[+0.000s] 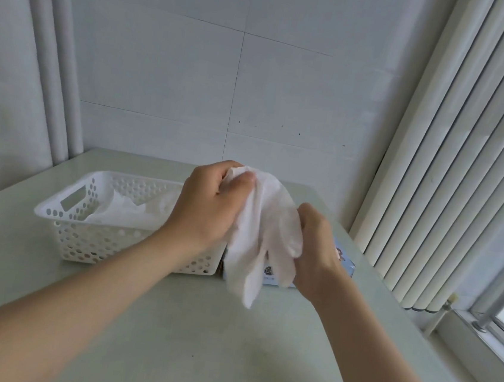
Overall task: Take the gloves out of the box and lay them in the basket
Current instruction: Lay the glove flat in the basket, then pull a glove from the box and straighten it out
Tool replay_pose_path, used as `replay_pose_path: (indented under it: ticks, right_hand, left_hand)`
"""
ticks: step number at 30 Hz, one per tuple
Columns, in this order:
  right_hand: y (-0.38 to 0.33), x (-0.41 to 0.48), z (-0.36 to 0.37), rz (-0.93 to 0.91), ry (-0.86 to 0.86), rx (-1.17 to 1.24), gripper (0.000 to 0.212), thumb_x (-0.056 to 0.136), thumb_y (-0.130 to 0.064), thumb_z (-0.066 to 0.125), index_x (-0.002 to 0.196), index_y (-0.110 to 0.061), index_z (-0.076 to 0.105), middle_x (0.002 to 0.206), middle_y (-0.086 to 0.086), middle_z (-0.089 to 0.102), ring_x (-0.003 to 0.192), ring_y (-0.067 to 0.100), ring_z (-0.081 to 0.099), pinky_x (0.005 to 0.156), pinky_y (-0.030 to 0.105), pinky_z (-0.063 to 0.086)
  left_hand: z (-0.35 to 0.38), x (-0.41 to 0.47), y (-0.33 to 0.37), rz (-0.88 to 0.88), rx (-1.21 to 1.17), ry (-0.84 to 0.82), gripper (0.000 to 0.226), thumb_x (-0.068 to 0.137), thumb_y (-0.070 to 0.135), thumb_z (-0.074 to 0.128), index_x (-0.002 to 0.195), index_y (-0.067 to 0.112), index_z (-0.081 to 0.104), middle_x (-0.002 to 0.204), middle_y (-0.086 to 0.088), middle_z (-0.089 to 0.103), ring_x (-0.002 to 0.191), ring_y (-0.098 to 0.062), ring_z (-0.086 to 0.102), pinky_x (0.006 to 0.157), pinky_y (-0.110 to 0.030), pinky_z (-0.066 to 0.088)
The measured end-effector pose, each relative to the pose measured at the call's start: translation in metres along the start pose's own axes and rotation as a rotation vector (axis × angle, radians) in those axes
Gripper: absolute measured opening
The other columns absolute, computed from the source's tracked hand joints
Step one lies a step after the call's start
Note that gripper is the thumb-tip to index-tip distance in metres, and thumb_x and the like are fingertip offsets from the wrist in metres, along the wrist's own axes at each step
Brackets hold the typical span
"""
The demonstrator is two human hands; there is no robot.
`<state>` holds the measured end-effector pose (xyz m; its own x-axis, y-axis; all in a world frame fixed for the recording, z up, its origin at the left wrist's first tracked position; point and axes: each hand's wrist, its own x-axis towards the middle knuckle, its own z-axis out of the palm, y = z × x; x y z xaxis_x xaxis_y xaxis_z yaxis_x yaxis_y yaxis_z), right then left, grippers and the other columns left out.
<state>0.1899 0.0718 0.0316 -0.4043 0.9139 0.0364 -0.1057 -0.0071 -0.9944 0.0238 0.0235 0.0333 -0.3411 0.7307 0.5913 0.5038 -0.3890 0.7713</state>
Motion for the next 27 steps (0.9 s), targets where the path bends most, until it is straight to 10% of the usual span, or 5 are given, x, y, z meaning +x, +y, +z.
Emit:
replay_pose_path:
  ticks: [5,8,13,21,27]
  right_hand:
    - [0.001,0.0,0.0,-0.1,-0.227,-0.133,0.04,0.103,-0.038,0.056,0.087,-0.01,0.08,0.073,0.02,0.068,0.066,0.029,0.063,0.066,0.031,0.05]
    - [0.009,0.008,-0.003,-0.181,-0.128,-0.275,0.024,0.098,-0.01,0.057,0.091,-0.005,0.079,0.072,0.007,0.069,0.064,0.023,0.06,0.06,0.028,0.048]
    - [0.009,0.012,-0.004,-0.217,-0.092,-0.279,0.052,0.1,-0.05,0.061,0.099,0.001,0.073,0.089,0.026,0.074,0.081,0.049,0.067,0.076,0.058,0.057]
    - [0.015,0.014,-0.006,-0.091,-0.089,-0.255,0.027,0.091,-0.021,0.07,0.066,-0.013,0.066,0.069,0.005,0.058,0.065,0.025,0.053,0.062,0.031,0.038]
    - [0.022,0.02,0.001,0.043,-0.156,0.015,0.044,0.085,-0.025,0.073,0.116,0.005,0.063,0.098,0.018,0.064,0.087,0.035,0.056,0.079,0.05,0.04]
  left_hand:
    - [-0.004,0.001,0.003,-0.045,0.027,-0.033,0.043,0.092,0.034,0.064,0.078,-0.004,0.051,0.072,-0.023,0.045,0.062,-0.027,0.043,0.059,-0.039,0.036]
    - [-0.006,0.003,0.004,-0.069,0.071,-0.019,0.051,0.09,0.033,0.069,0.07,0.003,0.034,0.068,-0.01,0.027,0.062,-0.02,0.028,0.059,-0.035,0.024]
    - [-0.012,0.007,0.0,-0.121,0.159,-0.079,0.051,0.093,0.032,0.068,0.072,0.0,0.034,0.067,-0.003,0.029,0.06,-0.017,0.032,0.06,-0.033,0.027]
    - [-0.03,0.017,-0.002,-0.059,0.198,-0.176,0.056,0.101,0.037,0.065,0.072,0.004,0.032,0.068,-0.004,0.027,0.059,-0.017,0.029,0.06,-0.033,0.025]
    - [-0.05,0.031,-0.009,-0.169,0.161,-0.196,0.053,0.106,0.04,0.056,0.082,-0.006,0.042,0.076,-0.003,0.04,0.067,-0.02,0.04,0.065,-0.034,0.033]
